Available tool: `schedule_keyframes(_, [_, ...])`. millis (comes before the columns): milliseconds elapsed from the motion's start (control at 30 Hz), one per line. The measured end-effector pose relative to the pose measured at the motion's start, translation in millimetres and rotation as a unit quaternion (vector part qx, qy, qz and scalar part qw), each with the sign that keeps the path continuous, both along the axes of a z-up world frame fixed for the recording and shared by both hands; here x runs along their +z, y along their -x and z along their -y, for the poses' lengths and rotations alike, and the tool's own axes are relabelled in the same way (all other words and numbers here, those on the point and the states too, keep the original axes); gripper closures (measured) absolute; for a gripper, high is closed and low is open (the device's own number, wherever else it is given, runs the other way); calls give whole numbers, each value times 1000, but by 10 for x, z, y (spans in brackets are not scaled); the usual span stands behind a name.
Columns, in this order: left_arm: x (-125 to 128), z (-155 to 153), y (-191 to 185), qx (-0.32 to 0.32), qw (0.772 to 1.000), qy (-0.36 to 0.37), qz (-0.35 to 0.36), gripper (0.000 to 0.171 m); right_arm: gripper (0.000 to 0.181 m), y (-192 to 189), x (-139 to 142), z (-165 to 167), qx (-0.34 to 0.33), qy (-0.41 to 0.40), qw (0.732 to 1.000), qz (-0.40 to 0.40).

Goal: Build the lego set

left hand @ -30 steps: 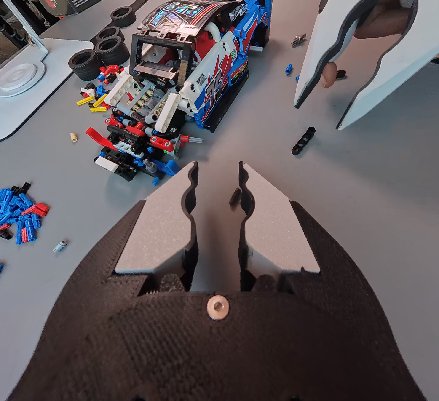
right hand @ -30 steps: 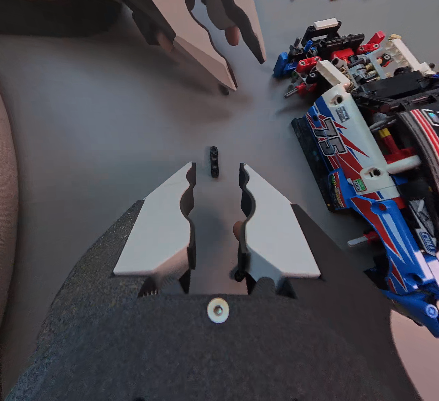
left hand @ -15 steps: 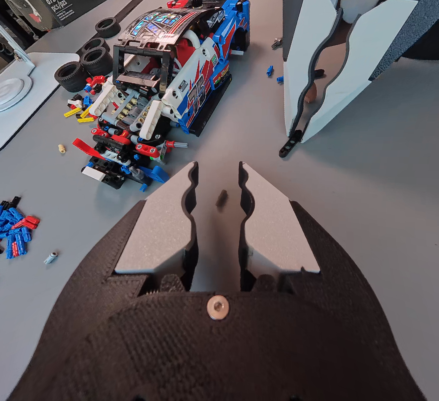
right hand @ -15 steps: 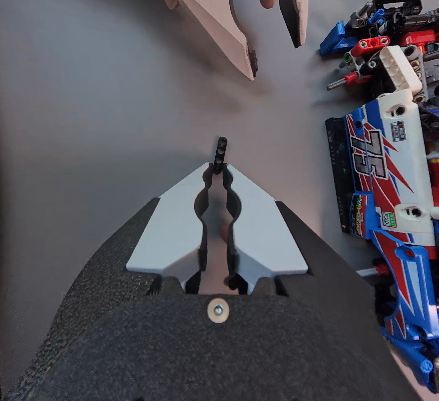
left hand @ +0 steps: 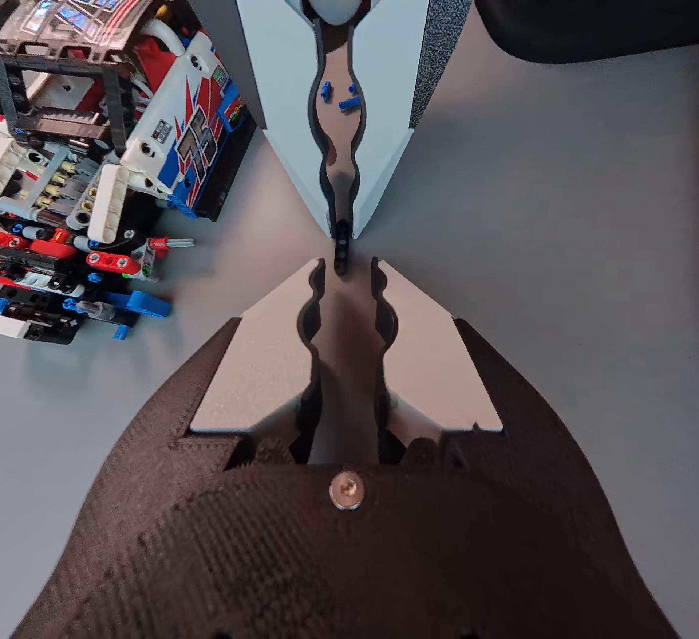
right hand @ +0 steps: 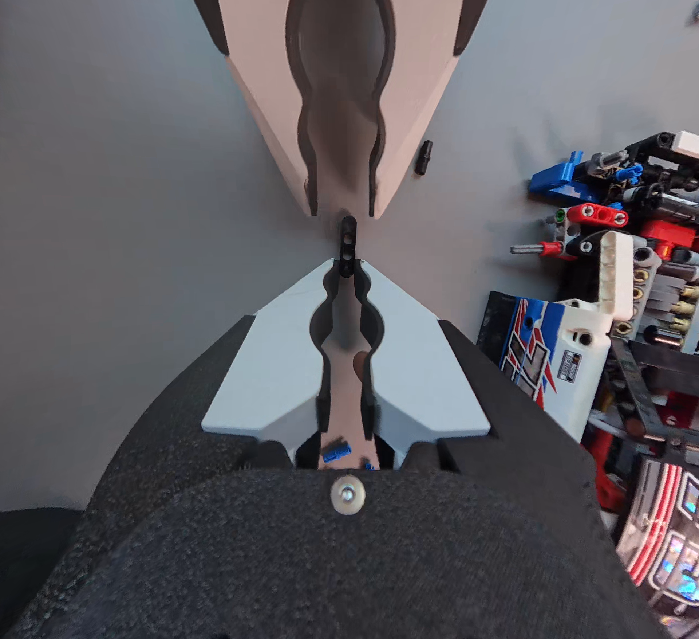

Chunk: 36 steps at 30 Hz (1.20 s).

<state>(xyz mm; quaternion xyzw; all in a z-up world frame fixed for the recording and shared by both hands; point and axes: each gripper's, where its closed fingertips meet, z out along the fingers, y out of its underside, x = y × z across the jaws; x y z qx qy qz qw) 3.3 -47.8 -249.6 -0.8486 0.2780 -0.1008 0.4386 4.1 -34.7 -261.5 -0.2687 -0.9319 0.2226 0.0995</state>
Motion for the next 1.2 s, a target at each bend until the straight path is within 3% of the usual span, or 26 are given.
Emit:
schedule_keyframes(233, [-65,-41,11,8,999,16,-28,170,170,23,28,14,-40,38,998,-30])
schedule_keyframes(400, [-74,-33,41,11,998,12,-55,171,160,-102,157,-57,-90,70,992,-58])
schedule_keyframes(800, [-17,-20,170,32,999,13,-41,171,154,-884,213,-779,-268,52,959,-80])
schedule_keyframes(1033, [-75,-4,200,35,998,37,-33,137,154,-965,99,-862,-288,61,954,-57])
schedule_keyframes(1200, [-87,-3,169,25,998,47,-44,145,154,-941,33,-825,-282,56,957,-32])
